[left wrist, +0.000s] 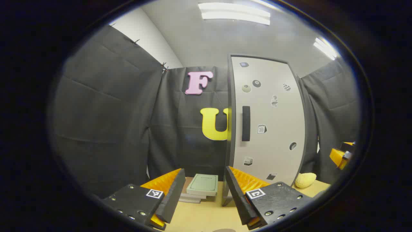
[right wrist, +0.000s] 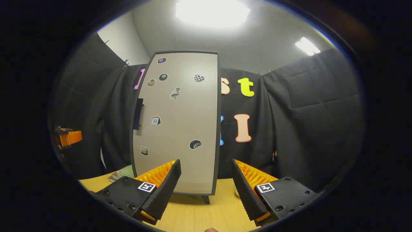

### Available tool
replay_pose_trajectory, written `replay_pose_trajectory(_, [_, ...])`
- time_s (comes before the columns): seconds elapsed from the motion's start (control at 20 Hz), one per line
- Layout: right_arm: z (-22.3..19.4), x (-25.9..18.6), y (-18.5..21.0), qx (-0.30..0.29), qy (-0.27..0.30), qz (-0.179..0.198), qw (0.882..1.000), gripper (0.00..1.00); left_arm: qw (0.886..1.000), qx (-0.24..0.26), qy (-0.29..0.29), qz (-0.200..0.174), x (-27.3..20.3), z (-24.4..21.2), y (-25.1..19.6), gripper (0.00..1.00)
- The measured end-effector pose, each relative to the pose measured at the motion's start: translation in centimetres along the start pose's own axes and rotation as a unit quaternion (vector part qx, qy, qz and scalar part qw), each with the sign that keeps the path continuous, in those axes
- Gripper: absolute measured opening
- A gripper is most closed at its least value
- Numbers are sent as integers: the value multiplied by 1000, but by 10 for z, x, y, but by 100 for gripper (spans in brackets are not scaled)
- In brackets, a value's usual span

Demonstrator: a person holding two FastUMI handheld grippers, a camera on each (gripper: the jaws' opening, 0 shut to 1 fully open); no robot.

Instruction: Open the cabinet door with the right hand, grasp the bottle in the cabinet with the left hand and place it on the coaster, then close the cabinet door with the right hand.

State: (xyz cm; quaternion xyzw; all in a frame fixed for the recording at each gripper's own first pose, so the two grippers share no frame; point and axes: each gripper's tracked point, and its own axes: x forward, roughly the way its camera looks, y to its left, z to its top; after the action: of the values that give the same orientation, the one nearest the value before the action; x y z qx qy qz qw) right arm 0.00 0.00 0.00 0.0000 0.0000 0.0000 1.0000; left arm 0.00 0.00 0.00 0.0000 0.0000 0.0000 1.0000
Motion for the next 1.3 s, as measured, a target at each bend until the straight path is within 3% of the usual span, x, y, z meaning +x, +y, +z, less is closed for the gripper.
replay_pose_trajectory(0.3, [4,1,13,0,-5,10,1000,97,1000,7,-12,9,-4,10,15,80])
replay_pose_trajectory(0.45, [9,0,17,10,-11,5,1000,98,1000,5,-7,10,-7,8,22,75])
replay_pose_trajectory(0.7, [22,5,36,16,-18,21,999,98,1000,11,-7,20,-8,8,38,78])
replay_pose_trajectory(1.05, [61,49,104,69,-8,85,994,98,998,41,-15,49,-19,22,80,78])
replay_pose_trajectory(1.3, [92,83,157,51,-22,120,991,95,995,51,-20,84,-32,25,126,78])
